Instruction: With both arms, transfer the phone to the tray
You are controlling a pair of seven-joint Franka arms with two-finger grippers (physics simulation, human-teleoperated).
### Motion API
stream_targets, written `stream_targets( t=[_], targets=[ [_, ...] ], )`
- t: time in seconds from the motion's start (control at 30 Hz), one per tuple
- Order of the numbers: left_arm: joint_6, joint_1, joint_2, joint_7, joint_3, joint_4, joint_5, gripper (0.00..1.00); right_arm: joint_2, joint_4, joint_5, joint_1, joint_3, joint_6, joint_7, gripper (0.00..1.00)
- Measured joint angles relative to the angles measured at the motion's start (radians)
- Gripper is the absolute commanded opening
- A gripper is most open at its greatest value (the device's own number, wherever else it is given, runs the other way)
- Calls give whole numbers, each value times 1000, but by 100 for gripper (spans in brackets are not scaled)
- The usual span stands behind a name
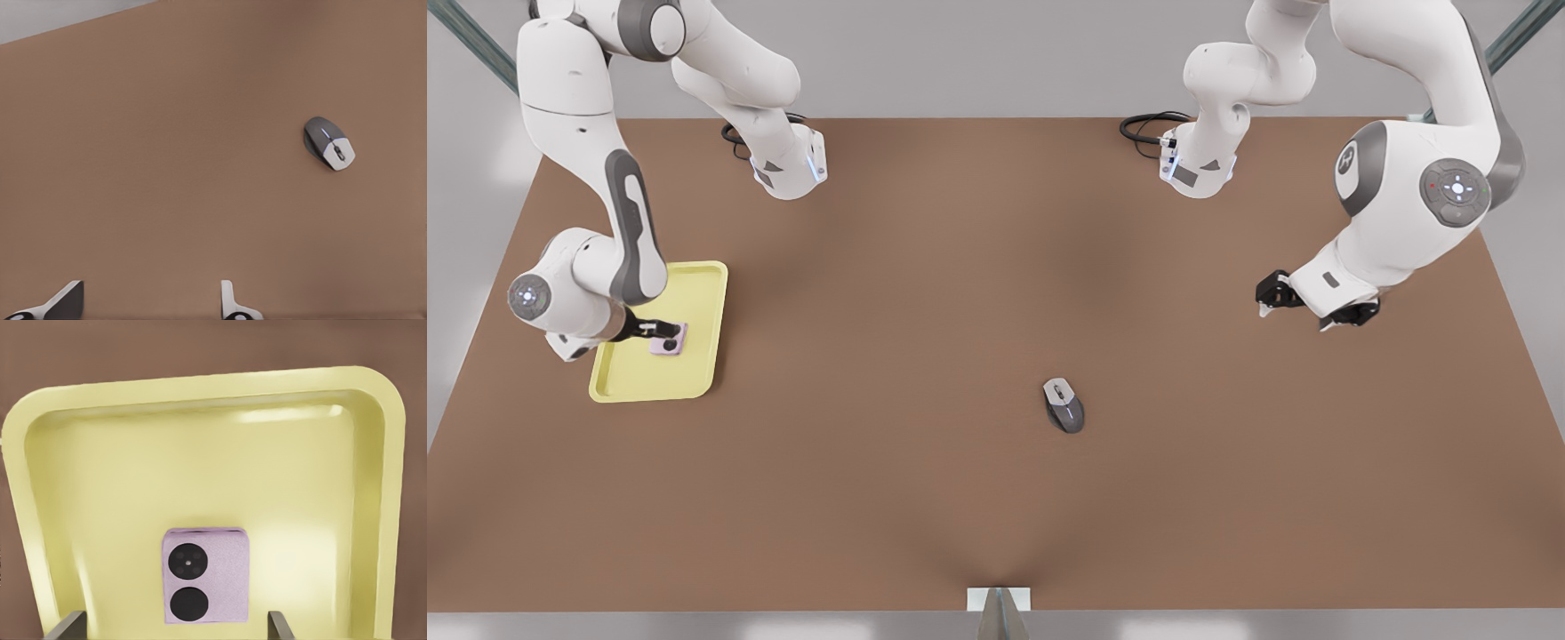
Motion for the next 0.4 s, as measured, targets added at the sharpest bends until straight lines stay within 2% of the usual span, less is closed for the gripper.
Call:
stream_targets(
  t=[0.07,0.17,0.2,0.23,0.27,0.3,0.4],
  targets=[
    [-2,1,1,-2,0,6,0,100,-2,179,6,59,8,-65,-43,100],
    [-3,12,5,-4,1,7,1,100,-47,459,21,231,11,-217,-52,100],
    [-4,16,6,-5,1,8,1,100,-116,461,29,231,62,-259,-43,100],
    [-4,20,6,-5,2,8,1,100,-182,446,28,143,203,-297,-30,100],
    [-4,23,6,-6,2,8,1,100,-235,414,25,93,297,-332,-12,100],
    [-5,25,7,-6,2,8,1,100,-262,394,23,86,344,-361,9,100],
    [-6,24,7,-8,2,8,1,100,-245,445,20,181,374,-433,72,100]
  ],
)
